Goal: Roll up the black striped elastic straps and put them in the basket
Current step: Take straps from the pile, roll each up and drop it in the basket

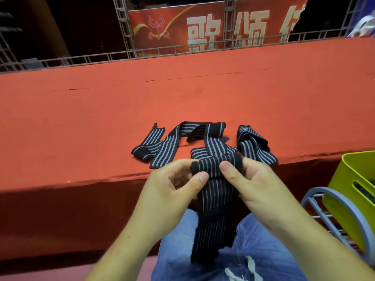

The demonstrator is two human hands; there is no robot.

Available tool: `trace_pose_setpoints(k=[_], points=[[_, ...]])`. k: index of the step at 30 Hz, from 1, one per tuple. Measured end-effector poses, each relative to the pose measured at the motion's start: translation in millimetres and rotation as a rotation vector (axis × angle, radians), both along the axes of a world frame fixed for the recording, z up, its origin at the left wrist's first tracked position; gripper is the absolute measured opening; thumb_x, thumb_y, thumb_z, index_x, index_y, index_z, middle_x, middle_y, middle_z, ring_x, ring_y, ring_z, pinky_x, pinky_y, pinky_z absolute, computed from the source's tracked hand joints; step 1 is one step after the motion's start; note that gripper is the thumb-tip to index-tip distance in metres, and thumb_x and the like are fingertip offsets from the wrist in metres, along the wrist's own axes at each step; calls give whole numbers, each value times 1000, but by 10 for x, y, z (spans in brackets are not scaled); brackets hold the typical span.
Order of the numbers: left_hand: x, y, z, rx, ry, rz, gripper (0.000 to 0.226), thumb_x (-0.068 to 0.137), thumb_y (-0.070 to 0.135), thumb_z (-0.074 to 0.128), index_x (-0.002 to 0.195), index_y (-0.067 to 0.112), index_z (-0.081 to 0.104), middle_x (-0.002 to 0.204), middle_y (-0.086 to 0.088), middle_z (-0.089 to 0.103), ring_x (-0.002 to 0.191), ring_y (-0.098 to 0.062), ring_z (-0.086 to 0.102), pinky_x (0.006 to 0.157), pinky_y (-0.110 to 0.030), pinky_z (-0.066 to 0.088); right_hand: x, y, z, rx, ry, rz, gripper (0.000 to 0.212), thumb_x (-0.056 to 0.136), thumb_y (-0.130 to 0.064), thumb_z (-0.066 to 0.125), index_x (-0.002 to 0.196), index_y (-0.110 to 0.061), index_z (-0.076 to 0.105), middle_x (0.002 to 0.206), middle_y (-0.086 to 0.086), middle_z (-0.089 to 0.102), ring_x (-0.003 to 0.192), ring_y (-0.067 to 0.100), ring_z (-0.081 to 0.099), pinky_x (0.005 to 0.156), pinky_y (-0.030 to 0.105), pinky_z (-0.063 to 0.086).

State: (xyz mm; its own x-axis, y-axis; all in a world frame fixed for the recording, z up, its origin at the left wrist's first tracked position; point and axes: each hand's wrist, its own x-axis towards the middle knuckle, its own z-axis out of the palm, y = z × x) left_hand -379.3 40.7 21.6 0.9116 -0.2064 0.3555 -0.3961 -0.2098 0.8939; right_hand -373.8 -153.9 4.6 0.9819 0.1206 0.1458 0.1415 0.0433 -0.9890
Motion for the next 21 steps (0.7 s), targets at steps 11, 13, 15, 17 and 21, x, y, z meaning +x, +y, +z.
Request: trace_pose_setpoints(k=[11,13,15,17,21], points=[[59,9,3,-85,-35,22,33,94,6,69,107,35,76,102,6,79,99,-13,75,87,-26,58,13,-22,-50,-3,163,95,79,74,-86,63,109,-17,80,111,11,80,109,28,76,109,56,51],[65,7,1,-84,-33,36,34,93,8,70,104,40,77,98,6,78,91,-12,75,83,-25,58,15,-23,-53,-12,160,110,86,67,-94,62,110,-22,80,113,8,80,110,25,76,108,54,52],[59,-4,1,-89,-29,42,33,92,6,71,102,37,78,95,9,77,83,-8,73,79,-21,57,11,-15,-44,12,149,113,86,64,-95,63,113,-26,80,115,7,80,112,23,75,109,53,51],[56,-14,-1,-97,-31,42,30,91,3,71,103,29,78,93,14,75,78,-1,69,75,-15,53,9,-11,-36,26,148,110,87,67,-94,63,116,-24,78,118,8,79,115,23,74,111,54,49],[56,-11,-8,-95,-28,27,31,92,-1,69,105,25,78,100,8,74,86,-2,71,78,-14,53,-10,4,7,102,168,132,58,92,-66,64,121,-18,77,122,9,77,120,23,72,114,52,45]])
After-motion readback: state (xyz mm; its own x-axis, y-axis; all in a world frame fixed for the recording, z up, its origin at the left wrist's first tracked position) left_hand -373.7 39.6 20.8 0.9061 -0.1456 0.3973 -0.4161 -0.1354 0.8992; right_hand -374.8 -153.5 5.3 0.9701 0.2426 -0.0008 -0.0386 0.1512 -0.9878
